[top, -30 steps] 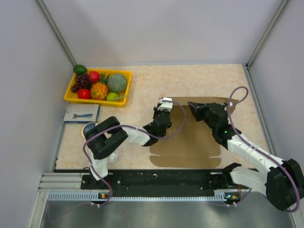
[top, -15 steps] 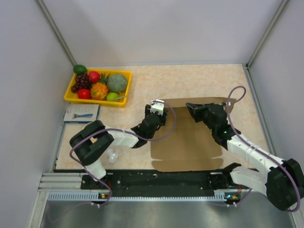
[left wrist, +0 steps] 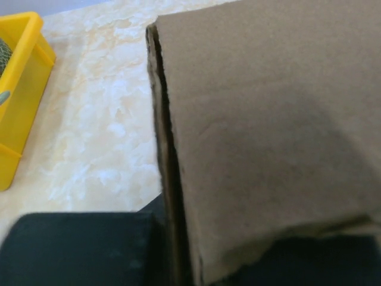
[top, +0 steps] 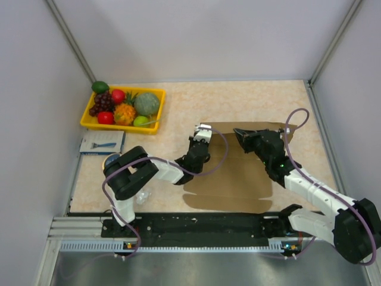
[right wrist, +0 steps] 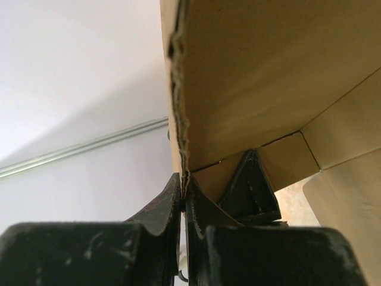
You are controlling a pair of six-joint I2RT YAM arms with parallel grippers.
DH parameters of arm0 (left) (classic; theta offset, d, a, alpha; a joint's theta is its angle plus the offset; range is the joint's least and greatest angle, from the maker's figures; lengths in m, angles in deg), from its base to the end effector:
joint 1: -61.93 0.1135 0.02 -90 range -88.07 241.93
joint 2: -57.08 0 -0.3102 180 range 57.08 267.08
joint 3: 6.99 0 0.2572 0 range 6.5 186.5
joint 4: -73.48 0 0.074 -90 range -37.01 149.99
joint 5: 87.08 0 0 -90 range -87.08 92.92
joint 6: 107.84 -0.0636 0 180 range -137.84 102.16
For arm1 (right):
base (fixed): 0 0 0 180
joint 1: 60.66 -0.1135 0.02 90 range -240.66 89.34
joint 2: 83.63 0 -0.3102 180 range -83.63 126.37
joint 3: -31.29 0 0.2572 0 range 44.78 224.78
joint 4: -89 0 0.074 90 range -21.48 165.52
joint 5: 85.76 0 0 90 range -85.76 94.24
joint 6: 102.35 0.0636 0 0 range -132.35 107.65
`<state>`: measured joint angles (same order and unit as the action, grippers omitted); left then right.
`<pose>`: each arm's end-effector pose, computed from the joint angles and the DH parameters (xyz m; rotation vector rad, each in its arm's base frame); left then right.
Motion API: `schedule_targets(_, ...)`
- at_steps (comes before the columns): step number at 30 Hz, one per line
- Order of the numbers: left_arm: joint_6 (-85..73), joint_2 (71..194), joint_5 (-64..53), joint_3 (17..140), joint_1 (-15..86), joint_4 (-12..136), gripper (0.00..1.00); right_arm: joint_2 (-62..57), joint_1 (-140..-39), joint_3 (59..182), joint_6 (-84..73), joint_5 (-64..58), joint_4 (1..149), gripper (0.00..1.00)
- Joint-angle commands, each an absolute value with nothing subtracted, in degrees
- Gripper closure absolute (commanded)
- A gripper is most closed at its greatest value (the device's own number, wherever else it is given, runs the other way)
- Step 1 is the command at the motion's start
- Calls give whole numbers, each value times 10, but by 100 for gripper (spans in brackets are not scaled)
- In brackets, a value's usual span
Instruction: Fold the paper box
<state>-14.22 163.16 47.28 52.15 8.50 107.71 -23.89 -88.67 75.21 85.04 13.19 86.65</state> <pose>0.2729 -0.2932 0.1974 0.2062 1.7166 -0.0389 0.2175 0.1045 0.2687 1.3039 1.6729 1.2869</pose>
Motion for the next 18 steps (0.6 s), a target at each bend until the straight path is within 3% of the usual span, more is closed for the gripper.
schedule_targets(1,-162,1622,459,502,86,1094,71,-226,-893,747,833,120,888,100)
schedule_targets(2,-147,1610,437,480,86,1086,57,-220,-894,747,824,119,895,100)
schedule_targets(4,-108,1555,399,457,87,1045,2,-218,-896,745,814,120,909,100)
schedule_targets(8,-54,1432,314,368,87,994,1,-213,-897,733,808,129,920,100)
schedule_targets(12,-42,1346,324,322,90,977,2,-211,-896,724,813,127,927,100)
schedule_targets(18,-63,1417,332,377,98,997,2,-219,-896,732,820,131,907,98)
